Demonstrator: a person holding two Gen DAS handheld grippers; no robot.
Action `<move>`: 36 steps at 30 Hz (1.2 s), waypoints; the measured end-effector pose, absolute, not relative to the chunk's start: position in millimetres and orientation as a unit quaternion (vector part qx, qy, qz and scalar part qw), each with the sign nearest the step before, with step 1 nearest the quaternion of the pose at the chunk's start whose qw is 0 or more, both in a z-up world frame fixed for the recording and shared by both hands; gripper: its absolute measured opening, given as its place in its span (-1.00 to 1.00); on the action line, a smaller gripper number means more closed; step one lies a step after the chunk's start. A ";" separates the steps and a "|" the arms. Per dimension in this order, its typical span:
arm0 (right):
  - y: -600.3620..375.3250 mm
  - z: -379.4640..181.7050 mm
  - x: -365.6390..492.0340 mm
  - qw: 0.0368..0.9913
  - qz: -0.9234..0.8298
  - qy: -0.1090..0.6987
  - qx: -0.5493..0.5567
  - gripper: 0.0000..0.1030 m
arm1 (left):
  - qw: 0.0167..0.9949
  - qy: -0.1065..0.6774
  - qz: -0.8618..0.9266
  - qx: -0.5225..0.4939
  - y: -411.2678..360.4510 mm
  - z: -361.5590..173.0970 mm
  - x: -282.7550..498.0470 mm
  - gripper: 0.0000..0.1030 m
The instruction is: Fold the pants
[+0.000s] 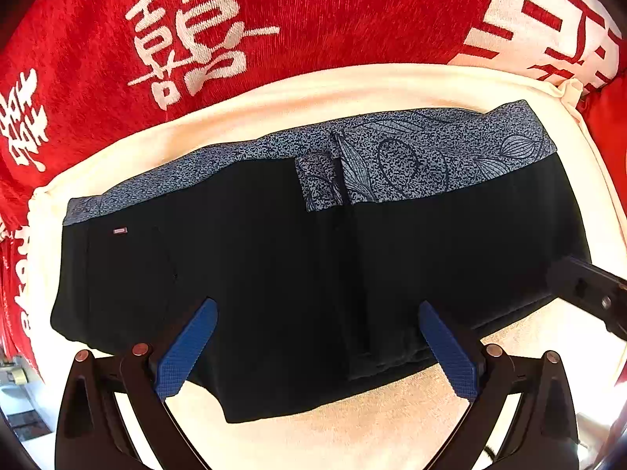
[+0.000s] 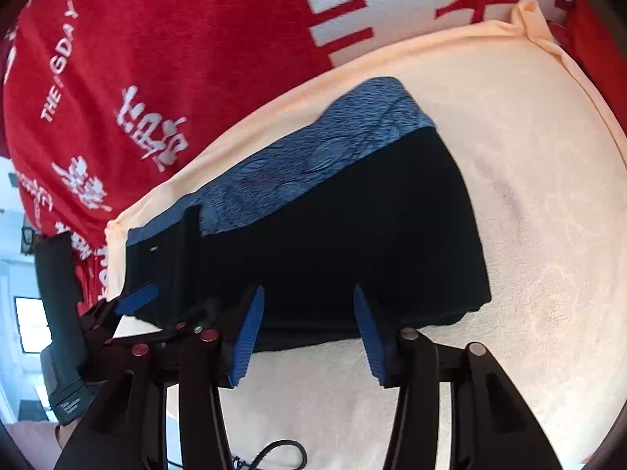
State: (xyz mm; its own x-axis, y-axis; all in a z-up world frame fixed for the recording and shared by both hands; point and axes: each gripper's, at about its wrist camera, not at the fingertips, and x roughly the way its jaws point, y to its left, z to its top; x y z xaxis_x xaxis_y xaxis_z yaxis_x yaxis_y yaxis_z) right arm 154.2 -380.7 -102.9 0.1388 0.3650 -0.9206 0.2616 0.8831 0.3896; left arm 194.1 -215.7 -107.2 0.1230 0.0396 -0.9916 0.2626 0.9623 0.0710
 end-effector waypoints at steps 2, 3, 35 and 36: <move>-379.4 -99.4 153.1 0.714 0.043 0.656 0.241 0.15 | 0.740 0.659 -0.071 0.115 -212.8 -103.4 192.4 1.00; -378.5 -99.0 153.0 0.713 0.045 0.657 0.242 0.16 | 0.739 0.660 -0.069 0.115 -213.9 -103.4 192.3 1.00; -252.5 -129.1 185.5 0.687 0.053 0.706 0.164 0.33 | 0.765 0.642 0.003 0.043 -51.3 -102.7 201.6 1.00; -247.1 -131.9 184.5 0.684 0.054 0.710 0.158 0.34 | 0.765 0.643 0.005 0.042 -45.9 -103.4 200.8 1.00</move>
